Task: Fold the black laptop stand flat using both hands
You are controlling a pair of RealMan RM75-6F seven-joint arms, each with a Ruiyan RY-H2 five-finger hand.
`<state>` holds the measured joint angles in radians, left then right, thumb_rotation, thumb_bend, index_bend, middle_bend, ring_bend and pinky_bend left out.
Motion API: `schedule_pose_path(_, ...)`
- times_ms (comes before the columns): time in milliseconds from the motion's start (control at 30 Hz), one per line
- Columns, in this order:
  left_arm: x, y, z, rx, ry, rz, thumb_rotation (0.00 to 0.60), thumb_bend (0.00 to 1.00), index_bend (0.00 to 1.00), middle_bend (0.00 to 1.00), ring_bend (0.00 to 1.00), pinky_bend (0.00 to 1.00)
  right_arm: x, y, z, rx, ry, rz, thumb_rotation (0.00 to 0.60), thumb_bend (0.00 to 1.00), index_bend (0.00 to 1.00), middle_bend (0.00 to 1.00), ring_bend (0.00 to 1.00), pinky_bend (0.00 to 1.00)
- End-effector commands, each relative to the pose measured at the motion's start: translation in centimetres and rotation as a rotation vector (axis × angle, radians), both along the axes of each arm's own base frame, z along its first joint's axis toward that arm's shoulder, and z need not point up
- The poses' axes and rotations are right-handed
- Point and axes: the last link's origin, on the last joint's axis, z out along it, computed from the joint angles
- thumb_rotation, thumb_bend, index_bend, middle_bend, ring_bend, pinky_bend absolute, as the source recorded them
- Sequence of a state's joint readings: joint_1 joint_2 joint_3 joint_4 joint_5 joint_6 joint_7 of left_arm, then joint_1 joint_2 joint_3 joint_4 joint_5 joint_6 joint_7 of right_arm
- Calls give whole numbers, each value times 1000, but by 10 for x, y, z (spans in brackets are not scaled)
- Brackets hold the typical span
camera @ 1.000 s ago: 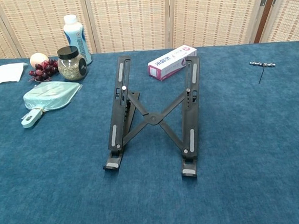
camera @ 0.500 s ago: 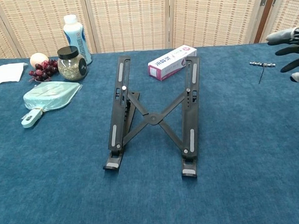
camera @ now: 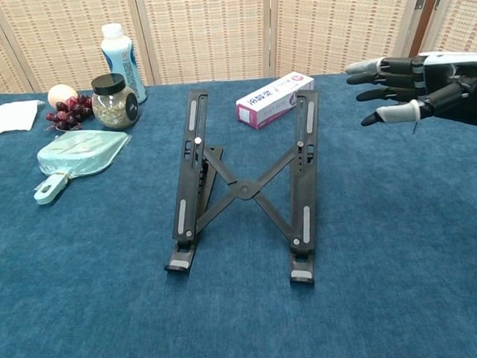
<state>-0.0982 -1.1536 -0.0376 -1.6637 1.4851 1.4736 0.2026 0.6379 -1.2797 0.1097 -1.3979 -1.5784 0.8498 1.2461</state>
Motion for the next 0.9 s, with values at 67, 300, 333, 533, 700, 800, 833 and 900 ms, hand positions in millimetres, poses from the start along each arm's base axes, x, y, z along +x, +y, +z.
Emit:
schedule_pose_path(67, 0, 1, 0, -2, -1, -2, 600, 199, 155, 149, 143, 76, 7, -7, -11, 21, -17, 13, 600, 157, 0, 15, 0, 190)
schedule_pose_path(300, 1, 1, -1, -5, 0, -1, 600, 199, 155, 149, 143, 76, 19, -18, -23, 34, -45, 37, 600, 161, 0, 15, 0, 190)
schedule_pose_path(333, 0, 1, -1, -5, 0, 1, 600, 199, 155, 149, 143, 76, 20, -19, -25, 36, -50, 39, 600, 161, 0, 15, 0, 190)
schedule_pose_path(533, 0, 1, -3, -8, 2, 7, 600, 199, 155, 149, 143, 76, 30, -23, -36, 50, -79, 63, 600, 164, 0, 18, 0, 190)
schedule_pose_path(700, 1, 1, -3, -7, 1, 10, 600, 199, 155, 148, 143, 76, 38, -20, -41, 60, -98, 109, 600, 165, 0, 26, 0, 190)
schedule_pose_path(800, 2, 0, -3, -6, -2, 9, 600, 199, 155, 149, 143, 76, 40, -15, -40, 60, -114, 135, 600, 166, 0, 28, 0, 190)
schedule_pose_path(833, 2, 0, -3, -6, -2, 9, 600, 199, 155, 149, 143, 76, 42, -12, -39, 58, -119, 147, 600, 166, 0, 30, 0, 190)
schedule_pose_path(900, 2, 0, -4, -8, -2, 10, 600, 199, 155, 149, 143, 76, 43, -8, -37, 57, -126, 167, 600, 166, 0, 32, 0, 190)
